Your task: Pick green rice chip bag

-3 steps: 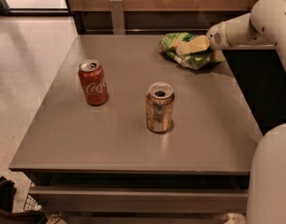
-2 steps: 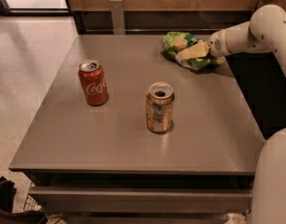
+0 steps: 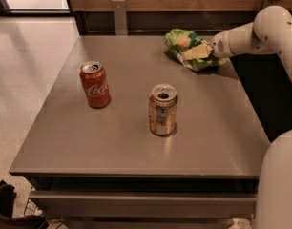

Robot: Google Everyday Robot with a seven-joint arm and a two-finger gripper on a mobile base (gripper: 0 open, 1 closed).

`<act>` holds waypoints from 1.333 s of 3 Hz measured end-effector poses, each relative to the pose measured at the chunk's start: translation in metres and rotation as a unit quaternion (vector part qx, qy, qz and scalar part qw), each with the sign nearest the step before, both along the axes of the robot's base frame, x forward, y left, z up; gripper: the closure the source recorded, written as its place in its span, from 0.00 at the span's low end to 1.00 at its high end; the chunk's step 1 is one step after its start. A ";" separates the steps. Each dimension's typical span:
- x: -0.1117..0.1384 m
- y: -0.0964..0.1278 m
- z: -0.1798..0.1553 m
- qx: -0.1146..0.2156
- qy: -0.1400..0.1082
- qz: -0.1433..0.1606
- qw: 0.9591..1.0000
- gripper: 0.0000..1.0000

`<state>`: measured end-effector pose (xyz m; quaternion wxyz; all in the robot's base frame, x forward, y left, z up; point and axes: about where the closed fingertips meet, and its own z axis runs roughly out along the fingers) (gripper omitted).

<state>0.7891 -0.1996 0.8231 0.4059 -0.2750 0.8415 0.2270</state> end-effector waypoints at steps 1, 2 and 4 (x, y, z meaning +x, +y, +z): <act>0.000 0.000 0.002 0.000 0.000 0.000 1.000 0.95; 0.000 0.000 0.002 0.000 0.000 0.000 1.000 1.00; 0.000 0.000 0.003 0.000 0.000 0.000 1.000 1.00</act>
Offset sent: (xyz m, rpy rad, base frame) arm 0.0000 0.0001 0.0015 0.0000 0.0001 0.0001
